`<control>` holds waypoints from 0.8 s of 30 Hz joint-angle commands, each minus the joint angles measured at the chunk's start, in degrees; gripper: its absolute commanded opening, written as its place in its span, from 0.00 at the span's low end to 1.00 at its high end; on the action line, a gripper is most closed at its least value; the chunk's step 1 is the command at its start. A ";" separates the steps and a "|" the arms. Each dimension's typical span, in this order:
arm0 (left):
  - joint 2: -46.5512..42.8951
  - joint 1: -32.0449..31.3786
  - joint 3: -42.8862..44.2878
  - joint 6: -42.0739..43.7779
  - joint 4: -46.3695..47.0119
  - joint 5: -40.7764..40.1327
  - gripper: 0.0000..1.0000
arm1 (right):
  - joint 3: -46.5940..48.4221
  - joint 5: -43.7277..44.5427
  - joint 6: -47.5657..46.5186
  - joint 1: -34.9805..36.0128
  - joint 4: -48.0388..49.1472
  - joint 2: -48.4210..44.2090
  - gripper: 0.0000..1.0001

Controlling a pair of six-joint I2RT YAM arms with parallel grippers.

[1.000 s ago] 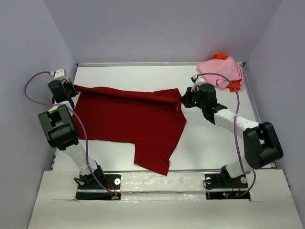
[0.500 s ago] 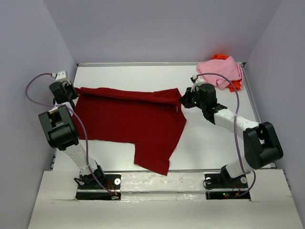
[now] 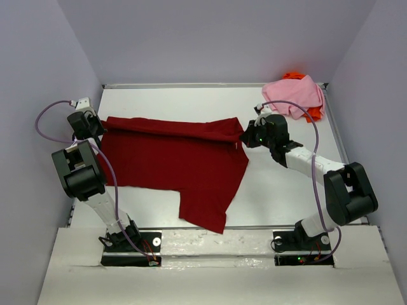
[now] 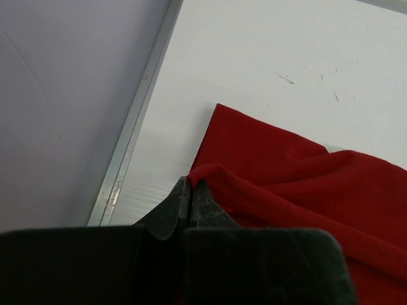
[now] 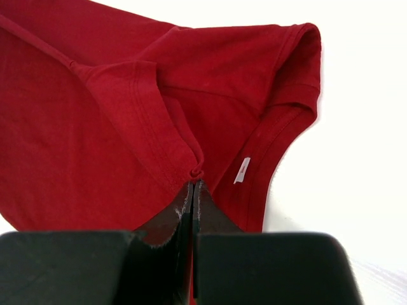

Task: Fold and stack the t-shirts
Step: Fold the tshirt

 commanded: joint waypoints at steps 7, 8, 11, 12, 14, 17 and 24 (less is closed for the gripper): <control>-4.13 0.63 -1.28 1.50 4.11 -1.88 0.00 | 0.02 0.24 -0.26 1.11 0.83 -2.15 0.00; -4.13 0.63 -1.63 1.50 4.29 -1.88 0.00 | 0.02 0.32 -0.18 1.11 0.83 -2.06 0.00; -4.05 0.63 -1.90 1.59 4.64 -1.88 0.00 | -0.06 0.24 0.00 1.11 0.83 -2.15 0.00; -4.05 0.63 -1.99 1.59 4.64 -1.97 0.00 | -0.15 0.32 0.00 1.11 0.83 -2.23 0.00; -4.13 0.63 -2.16 1.67 4.73 -2.23 0.00 | -0.50 0.68 0.09 1.11 0.83 -2.41 0.00; -4.13 0.63 -2.69 2.03 4.73 -2.94 0.00 | -0.68 0.85 0.09 1.11 0.74 -2.33 0.00; -3.69 0.72 -3.31 1.76 4.99 -3.73 0.01 | -0.33 0.41 0.26 1.11 0.57 -1.27 0.00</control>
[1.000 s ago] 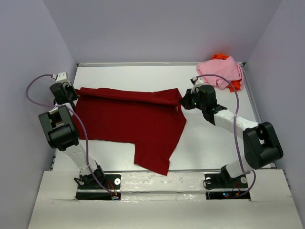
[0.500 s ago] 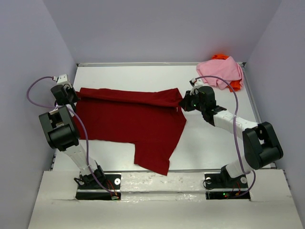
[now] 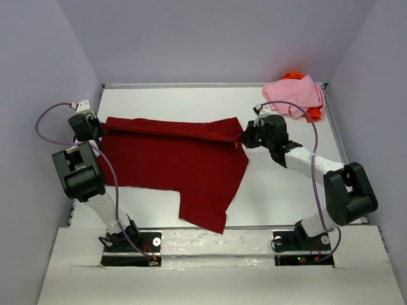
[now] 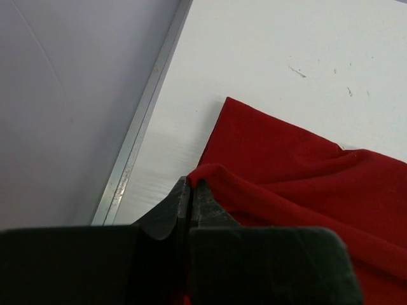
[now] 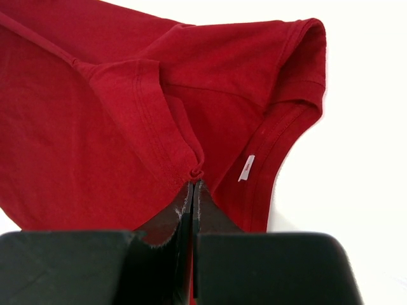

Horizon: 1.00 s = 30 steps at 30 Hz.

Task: Fold and stack the t-shirts
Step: Fold the tshirt

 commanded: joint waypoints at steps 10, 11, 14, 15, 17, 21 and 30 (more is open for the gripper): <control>-8.15 0.65 -0.75 -1.02 3.60 -2.25 0.93 | 6.69 -1.15 -3.99 0.41 -5.70 -4.06 0.76; -8.59 0.65 0.47 -1.98 3.25 -1.81 0.99 | 7.83 -1.32 -4.52 0.41 -6.77 -4.15 0.79; -10.17 0.65 4.24 -2.86 0.35 -0.23 0.99 | 12.32 -0.54 -6.19 0.41 -9.50 -4.50 0.84; -10.62 0.65 5.22 -3.31 -0.44 0.04 0.99 | 13.37 -0.27 -6.98 0.41 -10.11 -4.67 0.85; -11.58 0.65 7.59 -3.31 -3.25 1.44 0.99 | 17.15 1.13 -6.90 0.41 -12.57 -4.76 0.86; -11.85 -0.13 14.36 -5.24 -8.26 4.96 0.99 | 20.41 6.31 -6.02 0.41 -15.04 -3.89 0.86; -10.80 -9.18 22.53 -1.20 -20.21 -3.82 0.99 | 28.40 12.30 3.82 0.41 -23.55 7.70 0.74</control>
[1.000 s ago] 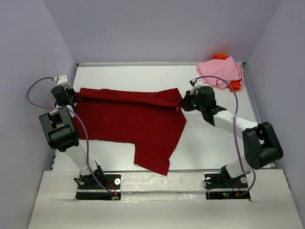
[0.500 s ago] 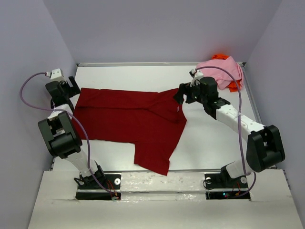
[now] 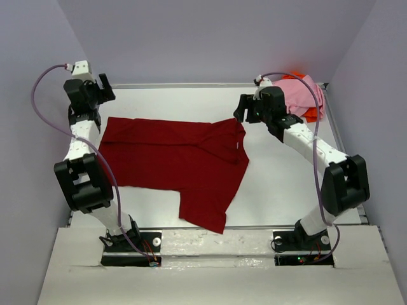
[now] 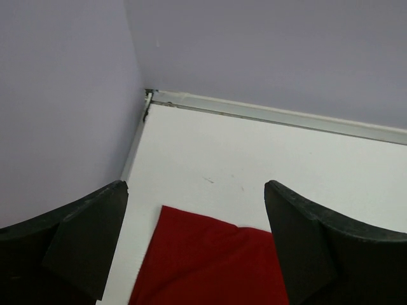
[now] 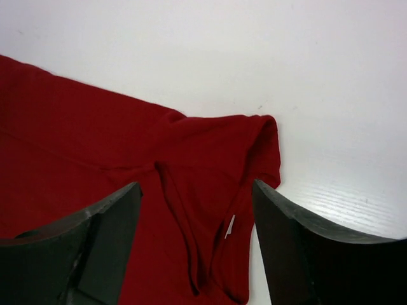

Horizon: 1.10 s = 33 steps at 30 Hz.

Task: Fold and stack the t-shirts
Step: Fold the tshirt

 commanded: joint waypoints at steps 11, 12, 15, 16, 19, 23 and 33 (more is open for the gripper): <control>-2.82 -8.85 8.27 -6.30 -21.50 -12.22 0.78 | 5.77 -9.27 7.78 5.79 -6.76 10.92 0.43; -3.35 -8.85 8.18 -6.49 -22.49 -12.57 0.75 | 6.12 -7.44 6.56 6.49 -6.76 11.44 0.36; -7.04 -8.85 6.43 -8.24 -23.99 -16.17 0.21 | 10.40 -5.58 5.06 7.11 -7.72 12.32 0.00; -8.00 -8.85 6.33 -8.51 -24.77 -16.70 0.05 | 12.26 -4.97 4.53 7.63 -9.29 12.59 0.00; -10.47 -8.59 6.16 -6.40 -24.52 -25.19 0.00 | 17.11 11.50 5.84 7.64 -15.35 11.28 0.00; -8.10 -5.51 11.94 -3.49 -30.13 -21.03 0.10 | 15.43 11.08 5.84 5.44 -16.60 6.09 0.00; -11.52 -6.30 3.10 -6.14 -28.03 -9.06 0.94 | 8.14 -11.19 5.08 8.25 -6.23 10.03 0.56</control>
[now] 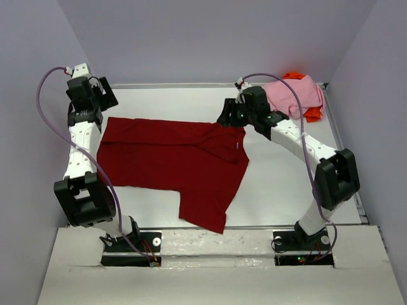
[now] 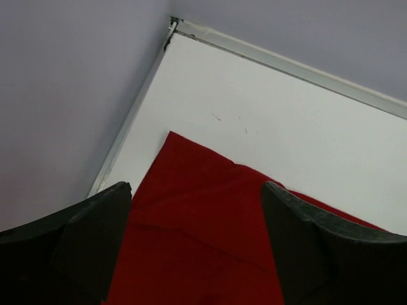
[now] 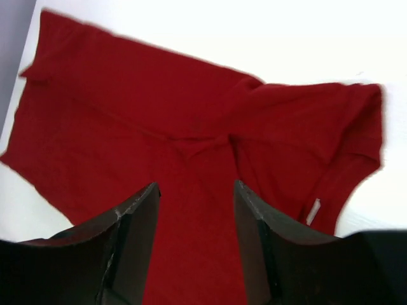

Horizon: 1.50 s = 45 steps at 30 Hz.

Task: Fold and stack the t-shirts
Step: Fold the tshirt

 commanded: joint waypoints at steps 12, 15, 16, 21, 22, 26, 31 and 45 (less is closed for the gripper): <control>-14.12 -1.76 -10.37 -3.02 -2.14 4.65 0.97 | 16.02 -1.87 -4.11 3.43 -4.76 22.74 0.61; -16.40 -1.76 -11.34 -2.41 -2.49 3.95 0.98 | 17.52 -1.51 -4.55 3.96 -4.94 25.38 0.61; -16.76 -1.76 -11.52 -2.24 -2.84 4.03 0.99 | 17.88 -1.16 -4.55 3.96 -4.94 25.82 0.61; -18.78 -1.76 -11.35 -1.97 -3.90 4.56 0.99 | 17.79 0.94 -4.29 4.48 -6.00 26.97 0.61; -18.78 -1.76 -11.26 -1.97 -3.90 4.56 0.99 | 17.79 0.95 -4.29 4.49 -6.00 26.97 0.61; -18.69 -1.76 -10.56 -2.41 -4.25 5.79 0.99 | 18.14 0.60 -4.29 5.01 -6.00 28.46 0.58; -19.04 -1.76 -10.91 -2.67 -4.34 6.58 0.99 | 19.28 1.65 -4.29 6.07 -6.17 30.04 0.56; -19.92 -1.76 -11.79 -2.50 -4.51 6.85 0.99 | 21.04 4.11 -5.43 6.60 -6.61 31.63 0.37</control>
